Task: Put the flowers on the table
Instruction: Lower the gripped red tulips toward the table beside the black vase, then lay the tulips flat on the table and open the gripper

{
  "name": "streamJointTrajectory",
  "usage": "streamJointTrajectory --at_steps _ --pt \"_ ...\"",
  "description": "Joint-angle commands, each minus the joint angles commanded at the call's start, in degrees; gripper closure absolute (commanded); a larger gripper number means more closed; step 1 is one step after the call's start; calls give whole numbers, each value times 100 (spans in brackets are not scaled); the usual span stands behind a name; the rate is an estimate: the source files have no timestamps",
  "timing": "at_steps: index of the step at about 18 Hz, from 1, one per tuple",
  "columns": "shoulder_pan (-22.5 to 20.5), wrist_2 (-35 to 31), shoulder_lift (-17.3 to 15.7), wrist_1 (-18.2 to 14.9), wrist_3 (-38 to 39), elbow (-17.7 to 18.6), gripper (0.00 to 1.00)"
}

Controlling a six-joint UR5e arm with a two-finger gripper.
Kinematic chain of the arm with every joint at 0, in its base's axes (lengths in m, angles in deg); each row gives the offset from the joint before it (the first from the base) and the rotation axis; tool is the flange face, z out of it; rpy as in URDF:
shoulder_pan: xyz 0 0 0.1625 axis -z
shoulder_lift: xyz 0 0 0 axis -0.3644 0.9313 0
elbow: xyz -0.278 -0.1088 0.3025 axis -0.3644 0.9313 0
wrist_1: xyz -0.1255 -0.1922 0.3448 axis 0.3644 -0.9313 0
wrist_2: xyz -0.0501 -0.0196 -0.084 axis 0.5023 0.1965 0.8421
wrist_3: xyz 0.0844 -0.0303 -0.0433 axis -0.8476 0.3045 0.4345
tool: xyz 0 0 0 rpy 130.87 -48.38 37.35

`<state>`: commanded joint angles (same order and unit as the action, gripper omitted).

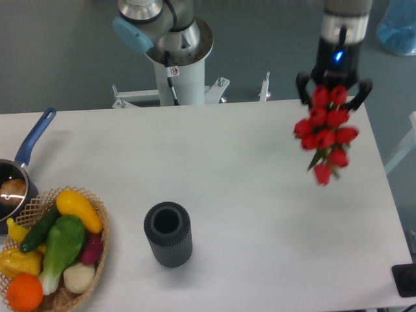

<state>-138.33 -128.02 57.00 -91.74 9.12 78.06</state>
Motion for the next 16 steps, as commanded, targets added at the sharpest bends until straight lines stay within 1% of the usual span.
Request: streamJointTrajectory --at_steps 1,3,7,11,15,16 --pt "35 -184 53 -53 0 0 52" --pt "298 -457 211 -36 -9 -26 52" --pt "396 -827 545 -9 -9 -44 52" --pt "510 -959 844 8 -18 -97 52" --pt "607 -994 1090 140 0 -176 52" --pt "616 -994 1134 218 9 -176 52"
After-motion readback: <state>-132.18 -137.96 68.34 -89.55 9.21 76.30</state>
